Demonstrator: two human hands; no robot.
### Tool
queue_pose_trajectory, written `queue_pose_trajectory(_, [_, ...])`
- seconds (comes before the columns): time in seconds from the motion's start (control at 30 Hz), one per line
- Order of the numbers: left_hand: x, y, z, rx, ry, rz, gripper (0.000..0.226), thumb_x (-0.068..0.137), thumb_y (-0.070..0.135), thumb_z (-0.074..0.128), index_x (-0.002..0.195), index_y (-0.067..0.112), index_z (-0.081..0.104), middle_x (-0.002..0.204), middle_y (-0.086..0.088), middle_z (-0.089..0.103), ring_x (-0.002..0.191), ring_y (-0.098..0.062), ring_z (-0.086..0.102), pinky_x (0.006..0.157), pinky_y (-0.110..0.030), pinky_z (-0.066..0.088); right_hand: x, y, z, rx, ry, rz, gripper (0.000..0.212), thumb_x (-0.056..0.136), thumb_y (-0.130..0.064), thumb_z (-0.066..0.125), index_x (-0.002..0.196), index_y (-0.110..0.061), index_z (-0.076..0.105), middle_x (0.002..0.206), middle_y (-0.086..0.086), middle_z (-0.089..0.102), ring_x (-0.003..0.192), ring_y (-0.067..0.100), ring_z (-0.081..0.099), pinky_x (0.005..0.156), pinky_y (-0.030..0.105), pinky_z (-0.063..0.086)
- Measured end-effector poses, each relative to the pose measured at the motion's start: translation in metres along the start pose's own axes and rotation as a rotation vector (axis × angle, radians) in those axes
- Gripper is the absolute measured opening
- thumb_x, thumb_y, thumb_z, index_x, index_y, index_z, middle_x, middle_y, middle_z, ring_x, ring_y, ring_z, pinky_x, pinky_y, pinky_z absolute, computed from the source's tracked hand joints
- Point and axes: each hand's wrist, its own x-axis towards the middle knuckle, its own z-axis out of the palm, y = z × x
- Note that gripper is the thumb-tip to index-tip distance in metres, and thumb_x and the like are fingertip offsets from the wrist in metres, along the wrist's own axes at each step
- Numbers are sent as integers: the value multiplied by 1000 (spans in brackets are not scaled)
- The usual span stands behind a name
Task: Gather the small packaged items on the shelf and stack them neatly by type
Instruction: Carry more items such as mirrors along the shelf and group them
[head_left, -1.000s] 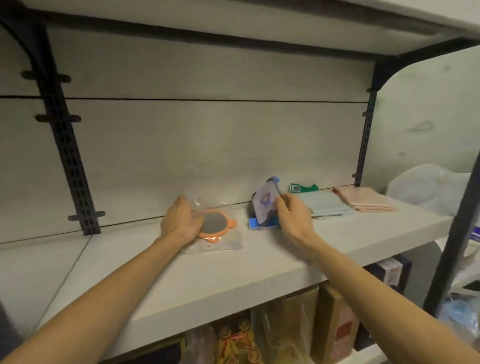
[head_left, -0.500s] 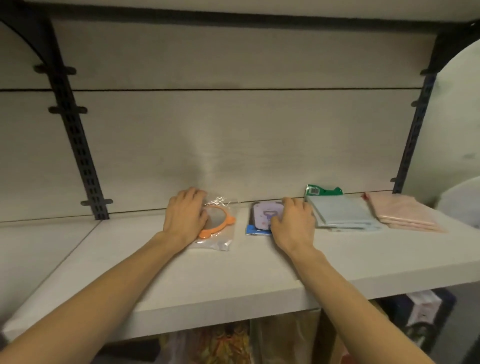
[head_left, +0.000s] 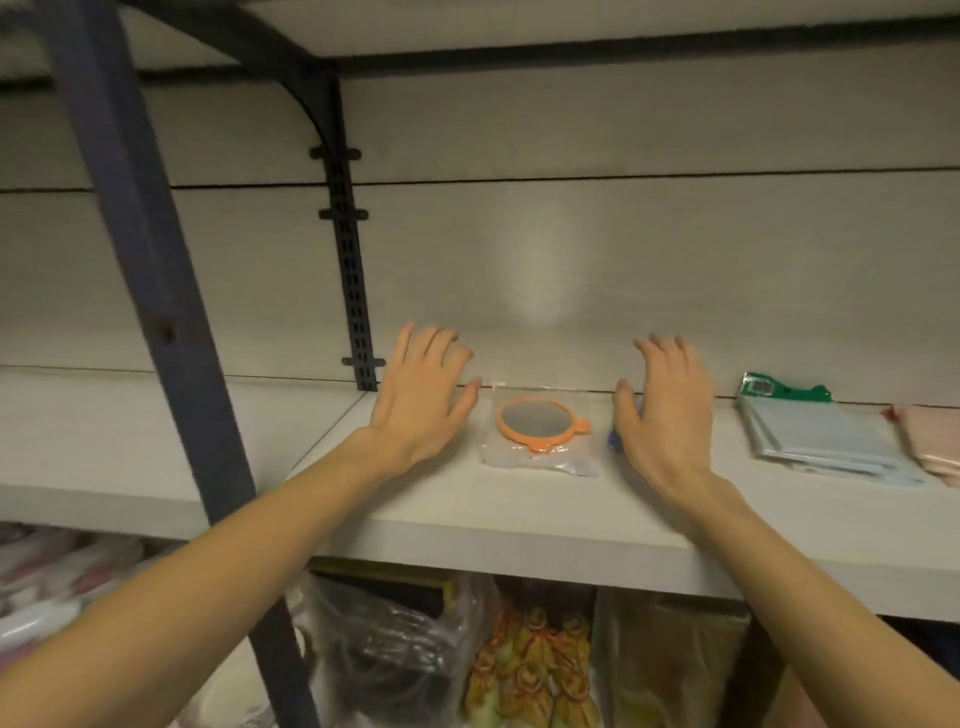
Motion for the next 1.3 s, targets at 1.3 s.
queue_pose_trajectory(1.3, [-385, -633, -190, 363, -367, -755, 70, 89, 44, 62, 146, 12, 38, 146, -15, 43, 127, -34, 49, 105, -45, 45, -115, -724, 370, 281, -474, -620, 68, 100, -44, 45, 154, -7, 28, 160, 14, 29, 151, 35, 16, 124, 44, 16])
